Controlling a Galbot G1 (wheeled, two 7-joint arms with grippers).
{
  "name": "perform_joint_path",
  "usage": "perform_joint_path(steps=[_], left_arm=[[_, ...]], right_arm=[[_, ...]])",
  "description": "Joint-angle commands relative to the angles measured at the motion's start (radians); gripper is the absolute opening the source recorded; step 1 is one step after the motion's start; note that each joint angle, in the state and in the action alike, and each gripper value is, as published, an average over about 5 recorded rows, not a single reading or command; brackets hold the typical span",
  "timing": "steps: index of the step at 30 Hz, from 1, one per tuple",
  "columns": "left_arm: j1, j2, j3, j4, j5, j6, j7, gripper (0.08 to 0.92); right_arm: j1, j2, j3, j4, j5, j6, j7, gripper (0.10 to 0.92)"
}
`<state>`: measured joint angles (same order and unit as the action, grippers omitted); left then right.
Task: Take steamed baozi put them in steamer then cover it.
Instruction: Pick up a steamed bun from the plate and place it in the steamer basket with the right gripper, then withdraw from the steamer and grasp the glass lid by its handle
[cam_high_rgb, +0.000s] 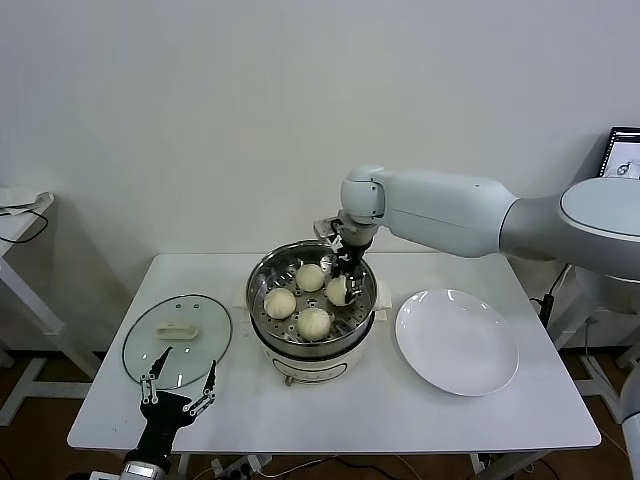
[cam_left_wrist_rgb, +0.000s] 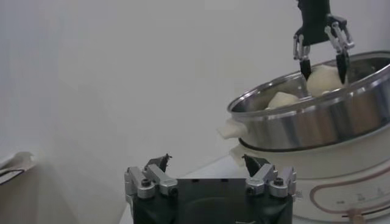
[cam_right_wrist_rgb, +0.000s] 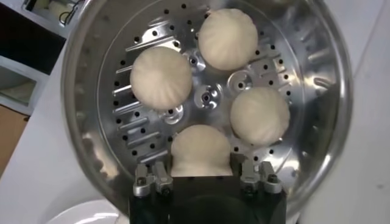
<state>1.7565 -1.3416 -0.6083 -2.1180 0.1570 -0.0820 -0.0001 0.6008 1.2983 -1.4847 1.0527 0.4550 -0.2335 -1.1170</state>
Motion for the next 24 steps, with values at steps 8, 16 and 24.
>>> perform_joint_path(steps=[8, 16, 24], left_arm=[[-0.001, 0.001, -0.002, 0.002, 0.001, 0.001, -0.006, 0.823], [-0.015, 0.007, -0.002, 0.005, 0.002, 0.005, -0.006, 0.823], [-0.07, 0.031, -0.011, 0.011, 0.037, 0.011, -0.015, 0.823]], right_arm=[[-0.005, -0.014, 0.014, 0.019, -0.026, 0.002, 0.008, 0.815], [0.036, -0.137, 0.109, 0.132, -0.012, 0.047, 0.035, 0.823], [-0.036, -0.359, 0.283, 0.272, 0.117, 0.271, 0.574, 0.823]])
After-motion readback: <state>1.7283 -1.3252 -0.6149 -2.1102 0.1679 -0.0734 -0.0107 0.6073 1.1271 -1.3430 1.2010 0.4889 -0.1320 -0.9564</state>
